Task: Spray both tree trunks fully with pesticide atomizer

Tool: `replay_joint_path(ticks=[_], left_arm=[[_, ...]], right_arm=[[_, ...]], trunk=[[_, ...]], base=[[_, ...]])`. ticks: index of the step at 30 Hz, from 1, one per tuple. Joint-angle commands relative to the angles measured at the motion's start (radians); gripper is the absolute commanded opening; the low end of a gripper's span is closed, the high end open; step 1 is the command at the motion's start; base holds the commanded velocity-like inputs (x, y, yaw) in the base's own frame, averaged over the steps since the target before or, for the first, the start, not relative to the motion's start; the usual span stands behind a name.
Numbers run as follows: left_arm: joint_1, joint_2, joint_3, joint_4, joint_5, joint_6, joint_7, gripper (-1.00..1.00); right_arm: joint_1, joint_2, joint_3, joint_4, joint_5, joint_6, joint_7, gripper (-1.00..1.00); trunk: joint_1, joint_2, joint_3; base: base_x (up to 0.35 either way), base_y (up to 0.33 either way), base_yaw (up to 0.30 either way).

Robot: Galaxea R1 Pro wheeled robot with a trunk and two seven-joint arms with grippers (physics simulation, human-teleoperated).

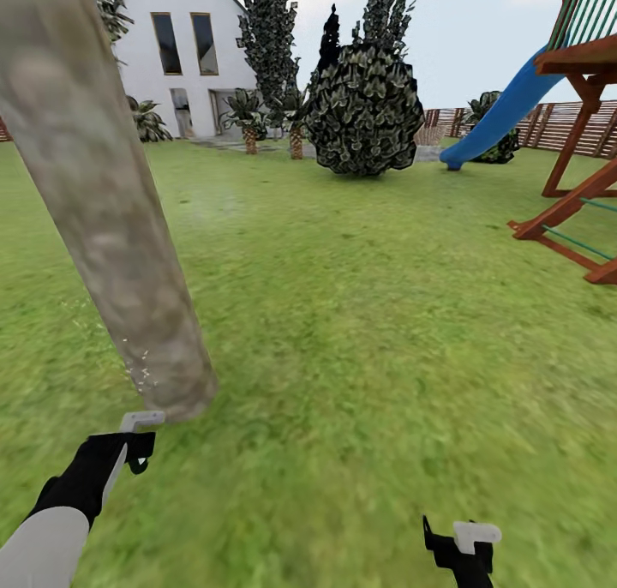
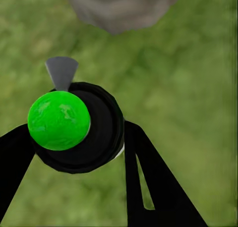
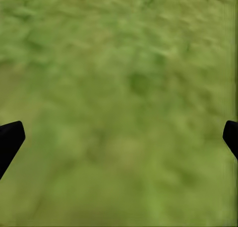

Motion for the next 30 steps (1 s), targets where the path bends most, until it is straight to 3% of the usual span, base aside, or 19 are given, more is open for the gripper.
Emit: replay_joint_path(ticks=[1, 15, 30], left_arm=[[-0.001, 0.000, 0.000, 0.000, -0.001, 0.000, 0.001, -1.00], [-0.001, 0.000, 0.000, -0.001, -0.001, 0.001, 0.000, -1.00], [-0.001, 0.000, 0.000, -0.001, -0.001, 0.003, 0.000, -1.00]], right_arm=[[0.000, 0.001, 0.000, 0.000, 0.000, 0.000, 0.000, 1.00], [0.000, 0.002, 0.000, 0.000, 0.000, 0.000, 0.000, 1.00], [0.000, 0.002, 0.000, -0.001, 0.000, 0.000, 0.000, 1.00]], trunk=[[0.000, 0.000, 0.000], [0.000, 0.000, 0.000], [0.000, 0.000, 0.000]], base=[[0.180, -0.221, 0.172], [0.147, -0.239, 0.264], [0.157, -0.242, 0.033]])
